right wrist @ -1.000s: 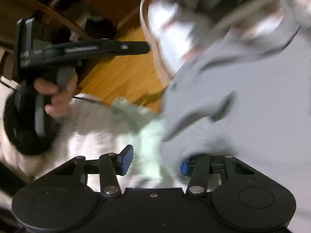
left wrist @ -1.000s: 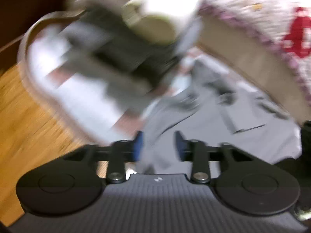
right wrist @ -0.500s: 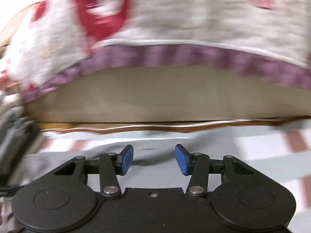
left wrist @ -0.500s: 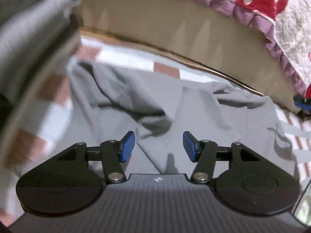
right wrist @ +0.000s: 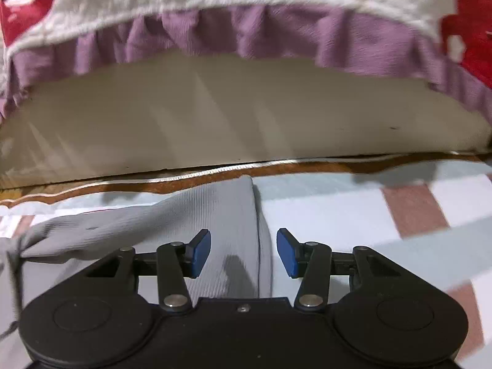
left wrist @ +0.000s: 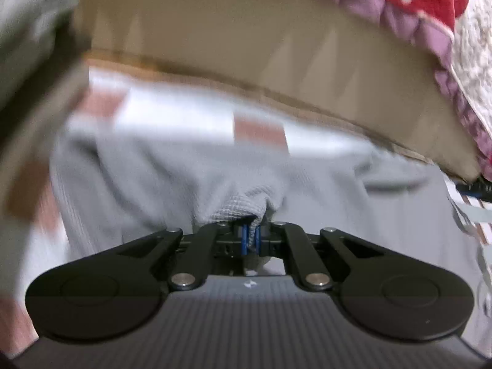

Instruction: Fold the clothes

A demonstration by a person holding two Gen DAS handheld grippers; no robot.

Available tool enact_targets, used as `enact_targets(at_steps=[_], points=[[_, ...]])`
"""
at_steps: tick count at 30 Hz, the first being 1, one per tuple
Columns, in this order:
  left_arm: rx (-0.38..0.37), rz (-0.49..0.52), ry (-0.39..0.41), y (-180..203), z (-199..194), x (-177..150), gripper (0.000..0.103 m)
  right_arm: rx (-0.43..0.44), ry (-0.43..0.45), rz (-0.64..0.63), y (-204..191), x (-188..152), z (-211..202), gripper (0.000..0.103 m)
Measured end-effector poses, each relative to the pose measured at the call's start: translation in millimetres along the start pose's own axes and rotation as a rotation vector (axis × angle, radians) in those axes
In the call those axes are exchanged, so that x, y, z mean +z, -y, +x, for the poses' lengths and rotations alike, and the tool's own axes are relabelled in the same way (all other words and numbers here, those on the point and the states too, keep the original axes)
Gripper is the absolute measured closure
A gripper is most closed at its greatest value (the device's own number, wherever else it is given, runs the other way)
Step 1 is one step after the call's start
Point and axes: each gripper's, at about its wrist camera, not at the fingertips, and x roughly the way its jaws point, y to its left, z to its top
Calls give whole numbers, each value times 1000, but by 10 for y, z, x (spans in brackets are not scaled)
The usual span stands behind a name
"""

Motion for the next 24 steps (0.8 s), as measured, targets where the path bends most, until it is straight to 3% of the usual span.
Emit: enact_targets(at_steps=[4,7,10,13,17,19,20,21,24], points=[[58,-32,125,-150,19,582,99,-8,-30,-20,-57,88,249,50],[62,-76,114,-227,192,696,99,-22,-13,-69,-135,135,341,50],[63,-118,97,-298,374,784,98,-52,-31,-23,-129,153,473,50],[64,-161,79,-369,556,872,98,-51,-16,11,-157,145,517,41],[65,-218,55,-463,798,989,98,-66,-26,-73,-299,144,579,40],[51,-249,64,-502,814,980,98,-55,-30,-141,-391,152,603,61],[49,-243,74,-502,807,972,98,-31,-32,-165,-427,169,605,99],[49,-231,85,-496,799,967,98,-38,-17,-174,-460,198,576,97],[53,-119,114,-426,797,956,98,-64,193,-48,-422,247,238,97]])
